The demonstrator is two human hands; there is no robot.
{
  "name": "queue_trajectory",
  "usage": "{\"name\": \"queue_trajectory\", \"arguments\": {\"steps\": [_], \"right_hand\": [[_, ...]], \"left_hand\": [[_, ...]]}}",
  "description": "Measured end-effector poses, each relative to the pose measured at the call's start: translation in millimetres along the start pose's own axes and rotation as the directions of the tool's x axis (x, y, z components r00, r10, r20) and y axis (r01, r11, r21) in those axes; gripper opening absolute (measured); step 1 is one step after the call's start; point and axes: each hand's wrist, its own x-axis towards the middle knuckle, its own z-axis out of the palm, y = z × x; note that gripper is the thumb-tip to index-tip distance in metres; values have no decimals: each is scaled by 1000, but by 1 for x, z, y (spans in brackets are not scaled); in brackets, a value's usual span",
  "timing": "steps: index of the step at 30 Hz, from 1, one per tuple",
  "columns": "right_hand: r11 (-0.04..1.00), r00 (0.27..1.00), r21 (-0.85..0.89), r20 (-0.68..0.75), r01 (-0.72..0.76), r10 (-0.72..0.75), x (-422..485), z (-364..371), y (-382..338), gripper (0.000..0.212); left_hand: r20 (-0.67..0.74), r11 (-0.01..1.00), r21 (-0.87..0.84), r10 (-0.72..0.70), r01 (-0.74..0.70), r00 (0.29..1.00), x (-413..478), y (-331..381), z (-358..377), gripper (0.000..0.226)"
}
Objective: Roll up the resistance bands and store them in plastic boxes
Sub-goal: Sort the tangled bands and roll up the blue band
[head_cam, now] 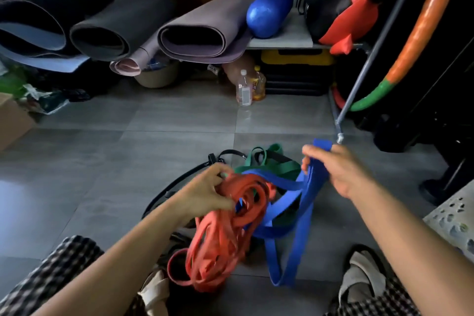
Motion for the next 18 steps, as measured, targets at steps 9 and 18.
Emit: {"name": "queue_trajectory", "arguments": {"steps": [9, 18], "right_hand": [[991, 988, 43, 88, -130, 126, -15, 27, 19, 27], [979, 920, 205, -380, -22, 100, 25, -19, 9, 27]], "left_hand": [[-126, 864, -466, 146, -188, 981, -13, 18, -45, 59], [-275, 812, -490, 200, -316, 941, -31, 16, -77, 62]]}}
